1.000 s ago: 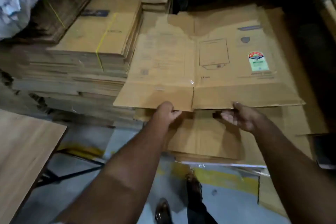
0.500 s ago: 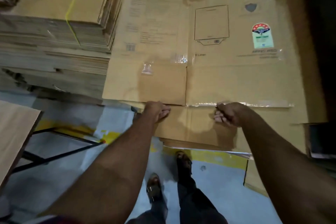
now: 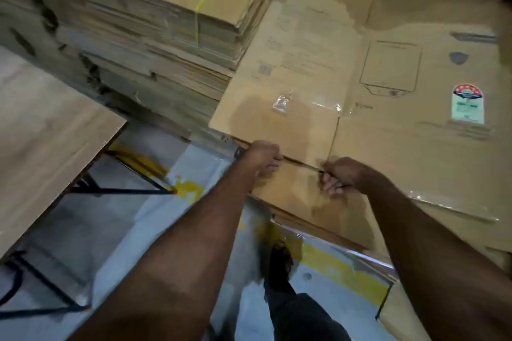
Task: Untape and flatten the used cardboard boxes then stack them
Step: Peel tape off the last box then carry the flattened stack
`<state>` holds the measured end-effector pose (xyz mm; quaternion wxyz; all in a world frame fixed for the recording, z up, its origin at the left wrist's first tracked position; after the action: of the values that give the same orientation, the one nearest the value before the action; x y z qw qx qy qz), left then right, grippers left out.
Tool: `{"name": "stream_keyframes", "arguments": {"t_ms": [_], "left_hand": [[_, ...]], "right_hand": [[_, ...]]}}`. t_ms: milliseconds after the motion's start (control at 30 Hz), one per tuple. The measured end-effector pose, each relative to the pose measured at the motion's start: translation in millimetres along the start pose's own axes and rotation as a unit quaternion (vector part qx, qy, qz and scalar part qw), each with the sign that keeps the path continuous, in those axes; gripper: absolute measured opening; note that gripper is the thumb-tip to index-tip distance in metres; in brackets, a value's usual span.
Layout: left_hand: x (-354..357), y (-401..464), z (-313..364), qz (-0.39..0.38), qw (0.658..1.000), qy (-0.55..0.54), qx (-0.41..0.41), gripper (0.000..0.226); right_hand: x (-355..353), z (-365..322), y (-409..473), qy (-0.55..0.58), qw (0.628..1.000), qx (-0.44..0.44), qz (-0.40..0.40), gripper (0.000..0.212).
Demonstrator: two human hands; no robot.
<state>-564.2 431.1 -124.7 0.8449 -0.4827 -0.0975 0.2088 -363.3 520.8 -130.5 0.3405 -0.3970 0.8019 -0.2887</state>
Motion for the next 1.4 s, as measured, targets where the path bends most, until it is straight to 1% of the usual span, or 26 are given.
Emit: {"name": "stream_keyframes", "arguments": {"t_ms": [67, 133, 200, 300, 400, 433, 467, 500, 533, 600, 700, 767, 833, 900, 967, 1033, 1067, 1100, 1133, 1167, 1200, 1233, 1267, 1300, 1367, 1400], "left_hand": [[-25, -13, -4, 0.000, 0.999, -0.017, 0.052, 0.020], [-61, -34, -14, 0.015, 0.994, -0.044, 0.099, 0.021], [-107, -60, -30, 0.037, 0.986, -0.068, 0.145, 0.019], [-190, -119, -60, 0.109, 0.968, -0.059, 0.218, 0.016], [-283, -188, -110, 0.200, 0.942, -0.070, 0.261, 0.007], [-313, -210, -133, 0.225, 0.935, -0.079, 0.261, 0.008], [-346, -232, -157, 0.249, 0.928, -0.088, 0.263, 0.014], [-375, -256, -183, 0.272, 0.921, -0.097, 0.263, 0.019], [-402, -280, -209, 0.292, 0.915, -0.108, 0.258, 0.020], [-451, -314, -264, 0.328, 0.908, -0.128, 0.227, 0.014], [-512, -351, -348, 0.396, 0.878, -0.200, 0.181, 0.018], [-537, -366, -395, 0.429, 0.860, -0.231, 0.151, 0.019], [-548, -384, -428, 0.452, 0.843, -0.255, 0.140, 0.018], [-559, -394, -457, 0.482, 0.826, -0.261, 0.131, 0.016], [-568, -397, -483, 0.500, 0.819, -0.264, 0.100, 0.015], [-579, -396, -498, 0.513, 0.823, -0.235, 0.065, 0.015], [-587, -397, -502, 0.523, 0.828, -0.194, 0.050, 0.017], [-594, -396, -502, 0.528, 0.840, -0.125, 0.030, 0.024], [-599, -394, -502, 0.526, 0.850, -0.025, -0.008, 0.033], [-602, -389, -503, 0.514, 0.852, 0.082, -0.057, 0.041], [-605, -382, -507, 0.492, 0.847, 0.177, -0.100, 0.047], [-606, -378, -511, 0.466, 0.842, 0.240, -0.130, 0.053], [-606, -375, -516, 0.448, 0.838, 0.275, -0.149, 0.059], [-607, -373, -519, 0.445, 0.830, 0.299, -0.157, 0.063], [-610, -374, -520, 0.464, 0.801, 0.345, -0.156, 0.069], [-612, -373, -521, 0.469, 0.788, 0.368, -0.151, 0.071]], "right_hand": [[21, -37, -1, -0.009, 0.991, -0.118, 0.062, 0.042], [43, -74, -17, -0.049, 0.964, -0.234, 0.112, 0.036], [74, -116, -47, -0.072, 0.930, -0.329, 0.145, 0.024], [147, -179, -96, -0.097, 0.889, -0.420, 0.154, 0.027], [245, -238, -140, -0.093, 0.860, -0.488, 0.118, 0.031], [281, -254, -155, -0.098, 0.851, -0.506, 0.101, 0.032], [320, -269, -168, -0.105, 0.843, -0.521, 0.078, 0.031], [360, -281, -181, -0.108, 0.833, -0.540, 0.050, 0.029], [400, -290, -192, -0.107, 0.825, -0.554, 0.014, 0.026], [478, -298, -215, -0.124, 0.806, -0.577, -0.046, 0.020], [575, -292, -234, -0.150, 0.791, -0.577, -0.135, 0.017], [626, -284, -236, -0.168, 0.784, -0.566, -0.192, 0.023], [663, -279, -234, -0.174, 0.785, -0.548, -0.232, 0.027], [691, -277, -231, -0.185, 0.787, -0.537, -0.242, 0.026], [715, -281, -229, -0.193, 0.791, -0.531, -0.235, 0.026], [735, -286, -232, -0.210, 0.784, -0.532, -0.239, 0.027], [744, -290, -233, -0.207, 0.786, -0.529, -0.243, 0.026], [753, -294, -234, -0.213, 0.784, -0.530, -0.243, 0.026], [761, -298, -236, -0.212, 0.784, -0.528, -0.246, 0.026], [767, -303, -239, -0.227, 0.785, -0.524, -0.241, 0.025], [775, -306, -237, -0.240, 0.789, -0.515, -0.235, 0.022], [783, -306, -234, -0.266, 0.792, -0.501, -0.227, 0.015], [792, -303, -231, -0.286, 0.793, -0.488, -0.224, 0.014], [800, -299, -228, -0.310, 0.797, -0.468, -0.221, 0.020], [815, -287, -227, -0.358, 0.799, -0.433, -0.214, 0.019], [821, -282, -225, -0.377, 0.800, -0.422, -0.201, 0.024]]}}
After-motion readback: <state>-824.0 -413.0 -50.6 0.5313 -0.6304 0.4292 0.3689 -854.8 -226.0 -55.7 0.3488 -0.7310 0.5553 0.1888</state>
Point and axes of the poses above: each hand's wrist, its own y-axis towards the middle knuckle, its own x-axis out of the palm, z = x × y, the point moved 9 cm from there along y, towards the middle knuckle, and after that the axes turned 13 degrees about -x, right-handed, at the moved point
